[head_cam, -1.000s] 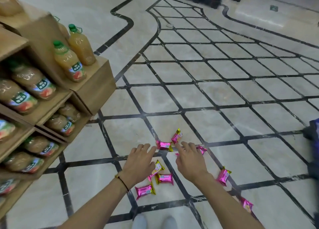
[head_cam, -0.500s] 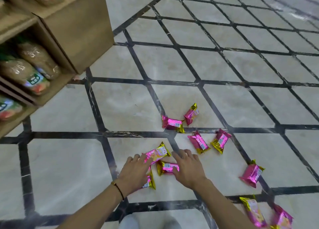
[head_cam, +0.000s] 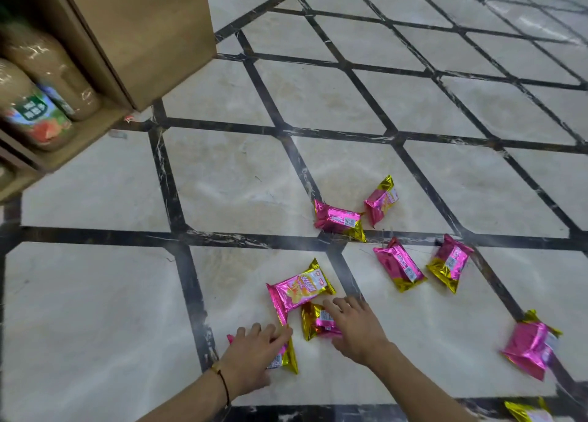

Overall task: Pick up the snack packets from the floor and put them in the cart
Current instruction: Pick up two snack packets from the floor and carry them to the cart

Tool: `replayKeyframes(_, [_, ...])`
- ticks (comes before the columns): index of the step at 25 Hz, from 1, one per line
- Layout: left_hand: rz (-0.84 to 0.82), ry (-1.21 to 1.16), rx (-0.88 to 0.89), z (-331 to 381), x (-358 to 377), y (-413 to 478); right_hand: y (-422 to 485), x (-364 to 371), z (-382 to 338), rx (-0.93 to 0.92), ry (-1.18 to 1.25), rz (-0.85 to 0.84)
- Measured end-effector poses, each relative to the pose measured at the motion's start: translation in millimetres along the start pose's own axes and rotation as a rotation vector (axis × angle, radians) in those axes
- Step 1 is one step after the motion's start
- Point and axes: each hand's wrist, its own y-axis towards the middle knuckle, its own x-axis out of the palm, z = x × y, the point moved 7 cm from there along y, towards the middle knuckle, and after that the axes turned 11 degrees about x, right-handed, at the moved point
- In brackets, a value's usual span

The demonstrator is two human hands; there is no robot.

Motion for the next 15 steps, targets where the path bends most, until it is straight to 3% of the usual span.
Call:
replayKeyframes(8, [0.08,-0.053,-0.101,2.0,-3.3,0.5,1.0,17.1,6.9,0.023,0.007,0.044])
replayKeyframes(15, [0.273,-0.053,-0.205,21.9,-110.6,-57.4,-72.9,-73.4,34.8,0.201,0.178,0.192])
